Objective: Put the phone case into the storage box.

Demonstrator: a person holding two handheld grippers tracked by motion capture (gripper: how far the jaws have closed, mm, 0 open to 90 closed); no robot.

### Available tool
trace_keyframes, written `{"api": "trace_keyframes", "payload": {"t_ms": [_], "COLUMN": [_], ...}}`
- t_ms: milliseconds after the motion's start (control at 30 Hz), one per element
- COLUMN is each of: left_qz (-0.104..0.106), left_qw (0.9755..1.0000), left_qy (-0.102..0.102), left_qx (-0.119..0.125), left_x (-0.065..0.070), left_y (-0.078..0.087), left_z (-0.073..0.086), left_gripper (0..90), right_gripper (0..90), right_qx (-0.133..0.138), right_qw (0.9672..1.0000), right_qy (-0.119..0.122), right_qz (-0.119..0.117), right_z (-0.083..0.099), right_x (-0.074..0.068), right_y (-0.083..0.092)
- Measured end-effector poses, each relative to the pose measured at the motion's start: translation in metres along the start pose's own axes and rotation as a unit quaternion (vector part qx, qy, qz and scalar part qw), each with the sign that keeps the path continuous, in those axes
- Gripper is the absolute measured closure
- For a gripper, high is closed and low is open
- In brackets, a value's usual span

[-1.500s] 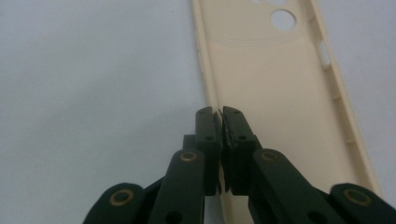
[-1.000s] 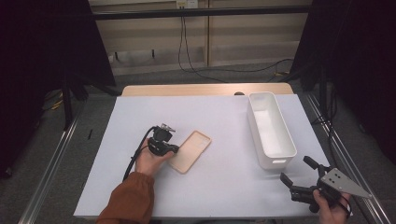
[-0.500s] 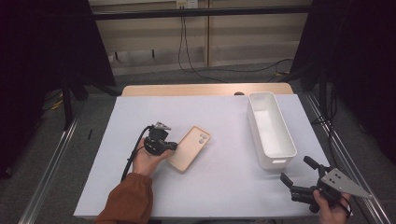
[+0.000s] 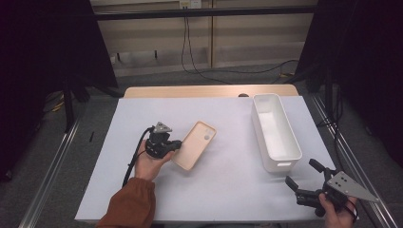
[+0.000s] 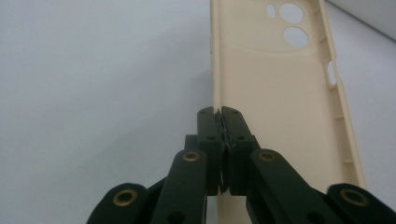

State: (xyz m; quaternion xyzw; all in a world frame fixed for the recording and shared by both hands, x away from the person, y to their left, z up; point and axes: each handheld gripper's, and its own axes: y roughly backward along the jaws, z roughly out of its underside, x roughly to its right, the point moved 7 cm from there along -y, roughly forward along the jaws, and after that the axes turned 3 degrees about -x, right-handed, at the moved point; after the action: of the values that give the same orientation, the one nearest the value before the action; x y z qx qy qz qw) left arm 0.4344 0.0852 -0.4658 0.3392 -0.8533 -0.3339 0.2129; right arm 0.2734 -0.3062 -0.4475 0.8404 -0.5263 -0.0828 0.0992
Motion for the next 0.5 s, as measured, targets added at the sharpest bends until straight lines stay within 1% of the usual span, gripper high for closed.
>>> {"api": "trace_keyframes", "payload": {"t_ms": [33,133,167,233,267,367,433,467,500], "left_qz": [-0.003,-0.009,-0.009,-0.008,-0.008,-0.011,-0.008,-0.010,-0.007], "left_qw": [1.0000,0.9997,0.9993,0.9988,0.9982,0.9969,0.9961,0.9952,0.9953], "left_qy": [0.001,-0.006,-0.008,-0.012,-0.012,-0.021,-0.020,-0.023,-0.017], "left_qx": [0.003,0.023,0.034,0.047,0.058,0.075,0.085,0.094,0.095], "left_x": [0.000,0.001,0.002,0.003,0.005,0.007,0.010,0.011,0.012], "left_y": [0.000,0.005,0.008,0.011,0.013,0.017,0.019,0.020,0.020], "left_z": [0.000,-0.004,-0.005,-0.007,-0.008,-0.011,-0.012,-0.013,-0.014], "left_gripper": [87.7,87.7,87.7,87.7,87.7,87.7,87.7,87.7,87.7], "right_gripper": [0.0,0.0,0.0,0.0,0.0,0.0,0.0,0.0,0.0], "right_qx": [0.000,0.000,0.000,0.001,0.000,0.000,-0.001,-0.001,0.000], "right_qw": [1.0000,1.0000,1.0000,1.0000,1.0000,1.0000,1.0000,1.0000,1.0000], "right_qy": [0.000,0.000,0.000,-0.002,0.000,-0.002,0.001,0.000,0.000], "right_qz": [0.000,0.000,0.000,0.001,0.000,0.000,0.000,0.000,0.000], "right_z": [0.000,0.000,0.000,0.000,0.000,0.000,0.000,0.000,0.000], "right_x": [0.000,0.000,0.000,0.000,0.000,-0.001,-0.001,-0.001,0.000], "right_y": [0.000,0.000,0.000,0.000,0.000,0.000,0.000,0.000,0.000]}}
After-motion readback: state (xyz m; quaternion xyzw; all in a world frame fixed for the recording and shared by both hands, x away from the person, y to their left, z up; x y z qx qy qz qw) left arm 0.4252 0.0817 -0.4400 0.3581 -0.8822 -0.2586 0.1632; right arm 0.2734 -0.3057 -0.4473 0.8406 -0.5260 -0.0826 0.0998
